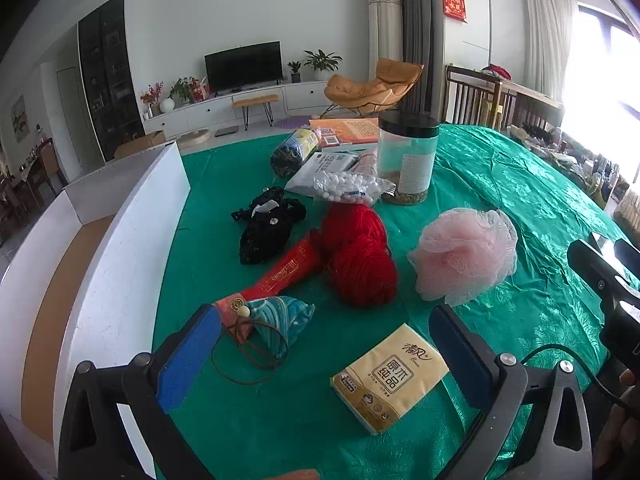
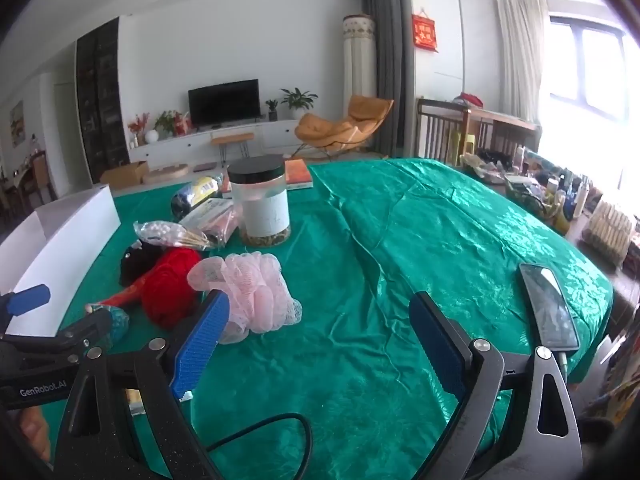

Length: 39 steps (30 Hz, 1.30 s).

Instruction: Organize soft objects

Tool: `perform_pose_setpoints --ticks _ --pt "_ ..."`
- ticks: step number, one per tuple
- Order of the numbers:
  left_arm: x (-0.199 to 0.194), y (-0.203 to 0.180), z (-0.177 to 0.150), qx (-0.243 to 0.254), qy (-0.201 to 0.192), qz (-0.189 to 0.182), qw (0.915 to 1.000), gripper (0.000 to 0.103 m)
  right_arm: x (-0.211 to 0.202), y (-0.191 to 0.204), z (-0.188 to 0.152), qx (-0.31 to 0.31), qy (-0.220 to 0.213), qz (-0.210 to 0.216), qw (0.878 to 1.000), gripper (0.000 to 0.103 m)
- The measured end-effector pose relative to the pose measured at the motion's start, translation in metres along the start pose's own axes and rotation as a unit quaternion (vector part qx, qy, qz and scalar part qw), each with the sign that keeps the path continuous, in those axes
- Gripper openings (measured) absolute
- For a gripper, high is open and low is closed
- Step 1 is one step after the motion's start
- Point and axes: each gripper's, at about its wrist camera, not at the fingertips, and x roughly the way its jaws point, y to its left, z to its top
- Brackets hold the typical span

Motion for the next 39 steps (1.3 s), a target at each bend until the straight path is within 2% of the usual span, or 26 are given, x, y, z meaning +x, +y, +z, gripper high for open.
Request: perform_pose_setpoints --ticks 39 --pt "0.001 0.015 -0.017 -0.013 0.013 0.006 0.9998 0.103 0.002 0.001 -0.001 0.000 0.004 0.002 1.000 0.093"
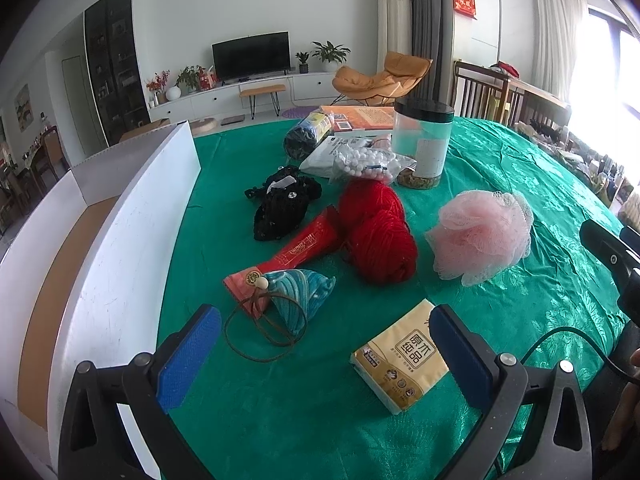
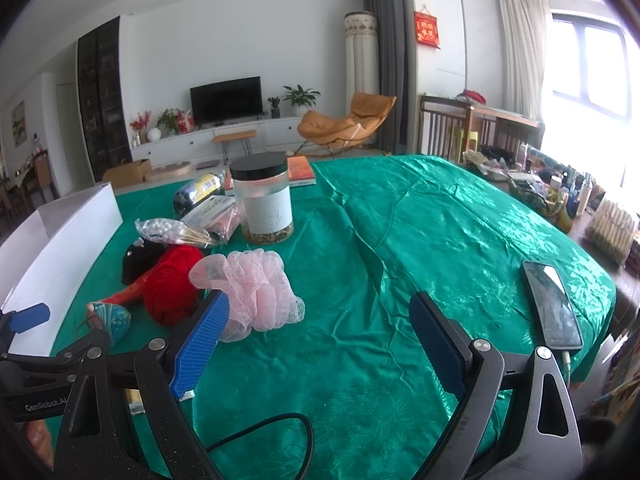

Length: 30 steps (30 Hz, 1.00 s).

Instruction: Organize soft objects

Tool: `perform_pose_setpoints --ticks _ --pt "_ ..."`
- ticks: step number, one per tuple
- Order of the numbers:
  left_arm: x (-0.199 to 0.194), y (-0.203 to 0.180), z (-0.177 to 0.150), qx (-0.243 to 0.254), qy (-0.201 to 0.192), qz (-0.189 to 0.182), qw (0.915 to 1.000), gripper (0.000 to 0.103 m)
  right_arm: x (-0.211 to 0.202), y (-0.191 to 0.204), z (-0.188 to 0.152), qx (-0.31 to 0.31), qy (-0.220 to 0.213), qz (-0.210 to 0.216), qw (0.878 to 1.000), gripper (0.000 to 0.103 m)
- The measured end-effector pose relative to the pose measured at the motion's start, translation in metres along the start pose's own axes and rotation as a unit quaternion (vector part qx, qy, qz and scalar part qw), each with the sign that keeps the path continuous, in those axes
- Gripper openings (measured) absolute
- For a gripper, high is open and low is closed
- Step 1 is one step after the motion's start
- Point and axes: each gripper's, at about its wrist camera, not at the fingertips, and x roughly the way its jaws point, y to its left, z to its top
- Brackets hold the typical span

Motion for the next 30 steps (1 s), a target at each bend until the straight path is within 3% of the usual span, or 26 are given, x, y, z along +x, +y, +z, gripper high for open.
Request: perform_pose_setpoints --ticks 30 --pt "-0.0029 0.0092 -0.0015 -0.006 0.000 0.002 1.0000 0.103 0.0036 0.0033 -0.0033 0.001 0.013 0.009 1.000 0.093"
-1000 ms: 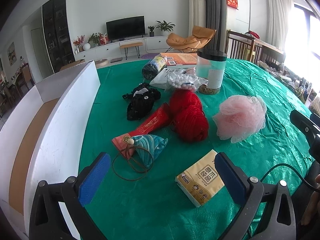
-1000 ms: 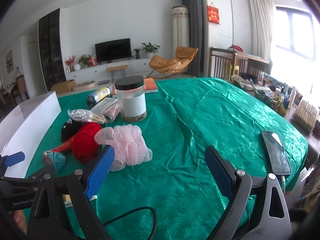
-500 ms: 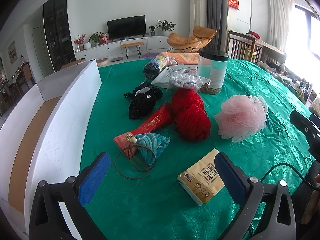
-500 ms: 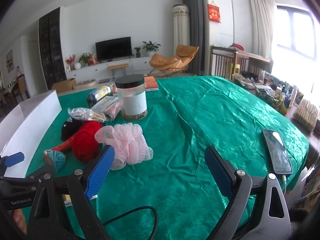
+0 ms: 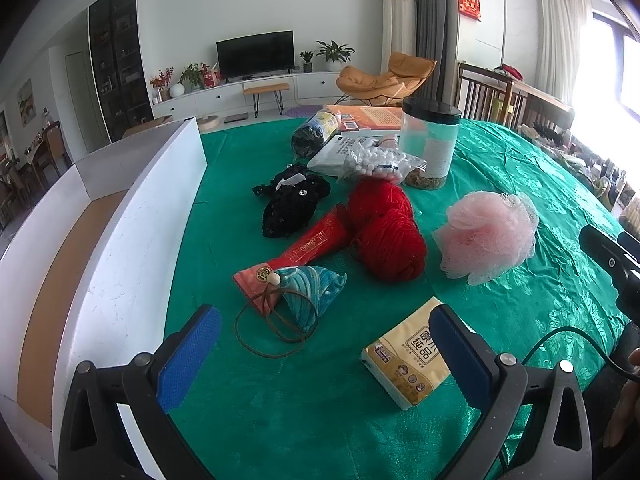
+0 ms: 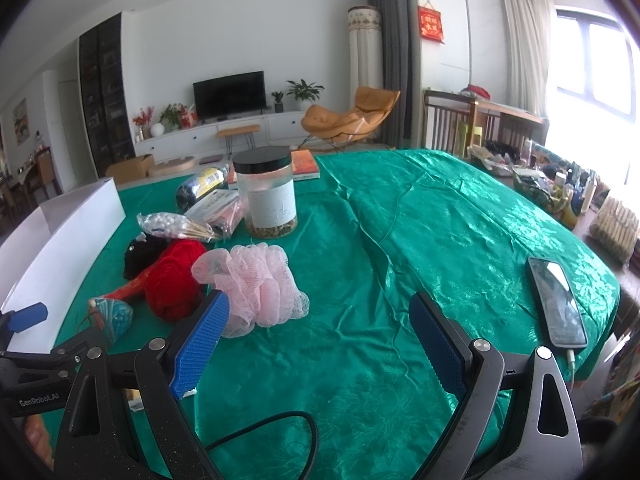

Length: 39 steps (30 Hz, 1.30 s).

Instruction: Organize soft objects

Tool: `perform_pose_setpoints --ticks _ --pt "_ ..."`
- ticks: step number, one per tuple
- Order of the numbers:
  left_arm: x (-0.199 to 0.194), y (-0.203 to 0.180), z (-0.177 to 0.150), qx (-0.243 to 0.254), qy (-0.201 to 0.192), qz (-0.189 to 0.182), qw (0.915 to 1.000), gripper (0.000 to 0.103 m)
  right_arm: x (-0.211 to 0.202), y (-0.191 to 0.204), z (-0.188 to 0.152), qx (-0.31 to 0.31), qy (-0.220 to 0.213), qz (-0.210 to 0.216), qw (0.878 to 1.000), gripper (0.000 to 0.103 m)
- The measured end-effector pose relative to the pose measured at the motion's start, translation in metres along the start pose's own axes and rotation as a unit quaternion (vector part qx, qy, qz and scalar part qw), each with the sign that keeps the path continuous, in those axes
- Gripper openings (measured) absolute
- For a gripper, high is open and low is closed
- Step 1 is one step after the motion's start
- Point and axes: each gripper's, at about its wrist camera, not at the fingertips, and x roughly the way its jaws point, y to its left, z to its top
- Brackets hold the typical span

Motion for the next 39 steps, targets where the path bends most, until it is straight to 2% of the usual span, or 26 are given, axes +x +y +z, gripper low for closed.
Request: perform_pose_setpoints --ticks 6,9,11,14,15,17,19,21,24,30,39 --pt "-0.006 0.008 0.000 -0.004 -0.006 0.007 0.9999 0.103 0.007 -0.008 0.001 0.019 0.019 0.019 0.999 0.093" --pt "-0.007 0.012 0.000 -0.008 -0.008 0.008 0.9999 0.103 0.027 -0.005 0.001 0.021 0.062 0.070 0.995 0.093" --pt "-0.008 0.013 -0.001 -0.007 -0.006 0.008 0.9999 0.103 0.044 0.004 0.000 0.004 0.099 0.110 0.989 0.093" --pt "-0.009 0.013 -0.002 -0.002 -0.004 0.007 1.0000 0.103 0.083 0.031 -0.005 -0.047 0.175 0.176 0.968 0.093" --pt "-0.009 0.012 -0.002 0.000 -0.004 0.006 1.0000 0.103 0.097 0.037 -0.006 -0.063 0.192 0.182 0.962 0.092" --pt "-0.009 0.011 -0.004 0.005 -0.001 0.005 1.0000 0.103 0.119 0.033 0.000 -0.068 0.178 0.135 0.972 0.091" --pt "-0.008 0.009 -0.006 0.010 0.003 0.005 0.9999 0.103 0.131 0.002 0.017 -0.009 0.140 0.062 0.988 0.091" --pt "-0.006 0.007 -0.009 0.017 0.007 0.004 0.9998 0.103 0.121 -0.037 0.032 0.057 0.083 0.001 0.995 0.092" --pt "0.003 0.005 -0.011 0.017 0.017 0.003 0.9997 0.103 0.088 -0.067 0.030 0.090 0.024 -0.019 0.995 0.093" --pt "0.013 -0.005 -0.016 0.025 0.041 -0.015 0.9987 0.103 0.081 -0.072 0.010 0.117 0.088 0.014 0.989 0.093" --pt "0.015 -0.018 -0.017 0.061 0.063 -0.067 0.9939 0.103 0.107 -0.072 0.000 0.105 0.167 -0.012 0.980 0.093"
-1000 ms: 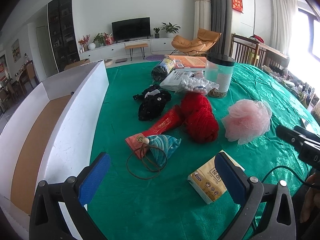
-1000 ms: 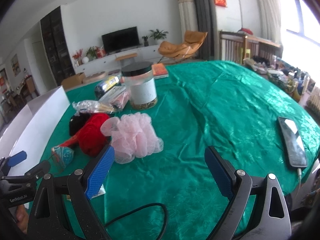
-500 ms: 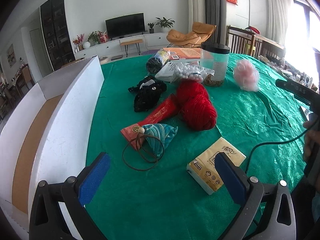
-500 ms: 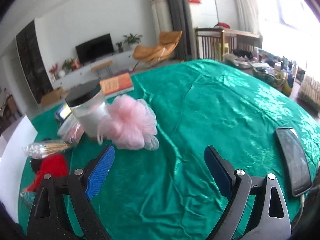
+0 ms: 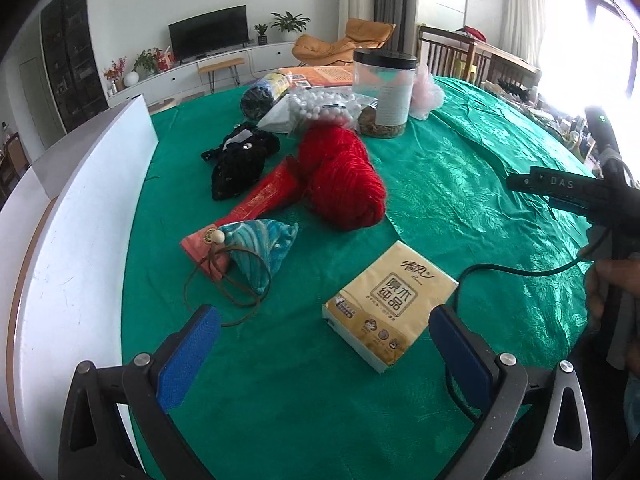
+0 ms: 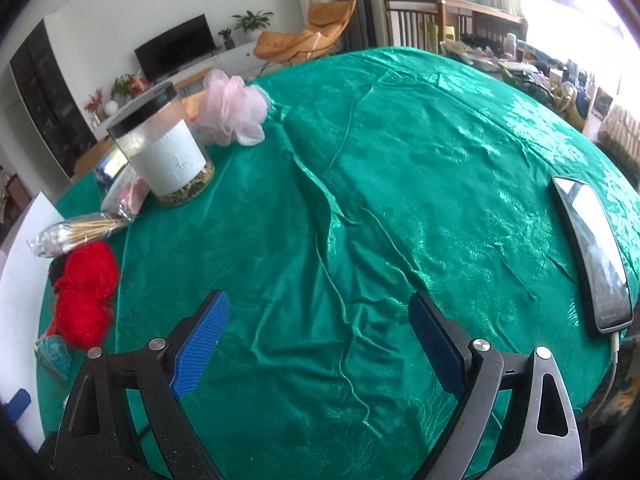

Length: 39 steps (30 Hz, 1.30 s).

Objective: Organize soft objects
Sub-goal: 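Grasp the pink mesh loofah with the right tool while the left tool grasps the tan tissue pack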

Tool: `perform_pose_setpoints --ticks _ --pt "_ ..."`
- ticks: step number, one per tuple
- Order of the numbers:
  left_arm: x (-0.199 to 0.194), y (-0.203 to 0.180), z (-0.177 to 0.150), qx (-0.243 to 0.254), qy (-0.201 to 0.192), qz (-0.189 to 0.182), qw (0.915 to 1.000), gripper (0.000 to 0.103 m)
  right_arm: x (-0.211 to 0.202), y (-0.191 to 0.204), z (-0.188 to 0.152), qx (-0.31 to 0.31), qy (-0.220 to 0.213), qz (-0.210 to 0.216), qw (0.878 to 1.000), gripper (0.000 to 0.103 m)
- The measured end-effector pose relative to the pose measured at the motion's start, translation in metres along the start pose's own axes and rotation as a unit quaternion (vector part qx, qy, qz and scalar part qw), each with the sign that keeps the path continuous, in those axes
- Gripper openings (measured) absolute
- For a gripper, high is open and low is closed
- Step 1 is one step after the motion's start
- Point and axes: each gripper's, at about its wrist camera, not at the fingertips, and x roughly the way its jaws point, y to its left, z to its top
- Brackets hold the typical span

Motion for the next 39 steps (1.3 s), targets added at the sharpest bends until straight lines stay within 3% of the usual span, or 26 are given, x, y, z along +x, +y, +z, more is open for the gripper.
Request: perform_pose_setpoints --ticks 6,9,12,15,20,27,39 --pt "0.027 -0.033 0.013 0.096 0.011 0.001 0.9954 0.103 0.012 -0.002 -0.002 0.000 0.031 -0.003 1.000 0.093" --pt "0.044 -0.037 0.014 0.106 0.035 -0.002 0.9937 0.103 0.010 -0.006 -0.002 0.010 0.029 -0.003 1.000 0.093" --pt "0.057 -0.030 0.015 0.078 0.057 0.001 0.9954 0.103 0.008 -0.010 -0.001 0.019 0.028 -0.001 0.999 0.093" --pt "0.069 -0.014 0.018 0.009 0.084 -0.004 0.9964 0.103 0.009 -0.009 0.000 0.020 0.031 0.000 0.999 0.093" --pt "0.078 -0.001 0.025 -0.059 0.085 0.035 0.9941 0.103 0.011 -0.006 0.000 0.016 0.033 -0.001 0.999 0.093" --pt "0.068 0.001 0.010 -0.065 0.057 0.042 0.9954 0.103 0.016 -0.005 -0.001 0.017 0.043 -0.005 0.999 0.093" --pt "0.064 0.003 0.005 -0.064 0.047 0.042 0.9960 0.103 0.019 0.002 -0.002 -0.005 0.050 -0.022 0.998 0.094"
